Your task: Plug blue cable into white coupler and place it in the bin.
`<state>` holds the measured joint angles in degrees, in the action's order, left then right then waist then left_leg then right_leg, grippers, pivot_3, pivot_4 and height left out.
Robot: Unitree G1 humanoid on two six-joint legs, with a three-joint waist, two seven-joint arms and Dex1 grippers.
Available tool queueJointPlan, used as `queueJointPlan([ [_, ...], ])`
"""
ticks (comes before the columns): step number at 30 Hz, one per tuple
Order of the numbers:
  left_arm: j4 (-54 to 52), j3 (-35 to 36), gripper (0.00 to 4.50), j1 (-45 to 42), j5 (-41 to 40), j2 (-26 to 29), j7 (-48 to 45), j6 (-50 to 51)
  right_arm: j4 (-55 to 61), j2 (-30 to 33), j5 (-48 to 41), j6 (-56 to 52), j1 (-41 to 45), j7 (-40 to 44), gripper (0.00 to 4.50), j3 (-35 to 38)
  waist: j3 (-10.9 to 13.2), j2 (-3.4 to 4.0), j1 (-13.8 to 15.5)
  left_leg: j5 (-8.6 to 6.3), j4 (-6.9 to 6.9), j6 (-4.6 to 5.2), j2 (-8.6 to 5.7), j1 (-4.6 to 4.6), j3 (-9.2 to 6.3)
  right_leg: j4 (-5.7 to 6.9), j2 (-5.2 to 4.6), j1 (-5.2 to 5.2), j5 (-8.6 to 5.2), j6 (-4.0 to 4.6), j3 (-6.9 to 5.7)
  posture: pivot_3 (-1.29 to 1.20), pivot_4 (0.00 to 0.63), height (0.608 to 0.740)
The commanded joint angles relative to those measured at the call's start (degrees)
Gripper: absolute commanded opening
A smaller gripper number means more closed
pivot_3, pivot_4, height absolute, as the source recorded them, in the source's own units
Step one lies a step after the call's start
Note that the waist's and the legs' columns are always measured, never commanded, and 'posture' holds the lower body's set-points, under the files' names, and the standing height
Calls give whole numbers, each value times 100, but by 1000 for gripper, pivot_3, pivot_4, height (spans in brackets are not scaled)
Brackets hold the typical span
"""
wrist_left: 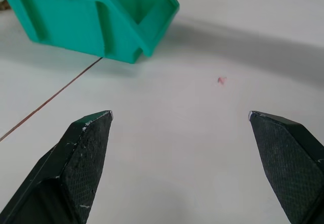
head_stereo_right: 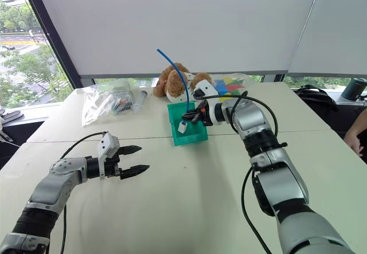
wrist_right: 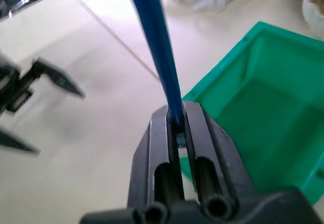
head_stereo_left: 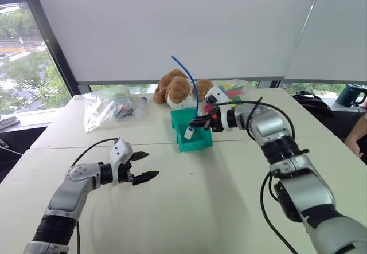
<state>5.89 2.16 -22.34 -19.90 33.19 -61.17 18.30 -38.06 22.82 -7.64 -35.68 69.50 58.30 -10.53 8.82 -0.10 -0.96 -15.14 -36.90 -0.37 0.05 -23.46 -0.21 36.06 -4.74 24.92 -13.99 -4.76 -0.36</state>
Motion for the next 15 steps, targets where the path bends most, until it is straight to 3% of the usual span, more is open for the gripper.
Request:
queueJointPlan([
  [1, -544, 137, 4426, 131, -265, 101, 128, 408, -1235, -232, 151, 630, 572, -158, 0, 150, 23, -2, -14, 0, 0, 0, -2, 0, 3, 0, -2, 0, 0, 0, 1, 0, 150, 740],
  [5, -877, 246, 4426, 214, -460, 107, 309, 707, -2533, -512, 433, 1234, 978, -469, 0, 141, 59, -5, -24, 1, -6, 0, -10, 0, 8, 3, -8, -1, 0, 0, 5, 0, 150, 740],
  [10, -1197, 341, 4500, 252, -650, 166, 472, 1001, -3338, -660, 550, 1619, 1292, -917, 2066, 389, 63, -4, -22, 3, -9, -6, -11, 0, 7, 7, -5, -3, 2, -4, 5, 0, 150, 740],
  [14, -1361, 344, 4500, 285, -726, 196, 570, 1127, -3521, -659, 591, 1751, 1486, -1158, 4283, 582, 78, -2, -24, 11, -8, -18, -14, 0, 8, 7, 2, -3, 4, -7, 5, 0, 150, 740],
  [15, -1405, 341, 4500, 293, -748, 200, 596, 1166, -3519, -602, 588, 1800, 1583, -1235, 4465, 654, 80, -1, -28, 12, -8, -20, -15, 0, 8, 6, 3, -3, 5, -9, 5, 0, 150, 740],
])
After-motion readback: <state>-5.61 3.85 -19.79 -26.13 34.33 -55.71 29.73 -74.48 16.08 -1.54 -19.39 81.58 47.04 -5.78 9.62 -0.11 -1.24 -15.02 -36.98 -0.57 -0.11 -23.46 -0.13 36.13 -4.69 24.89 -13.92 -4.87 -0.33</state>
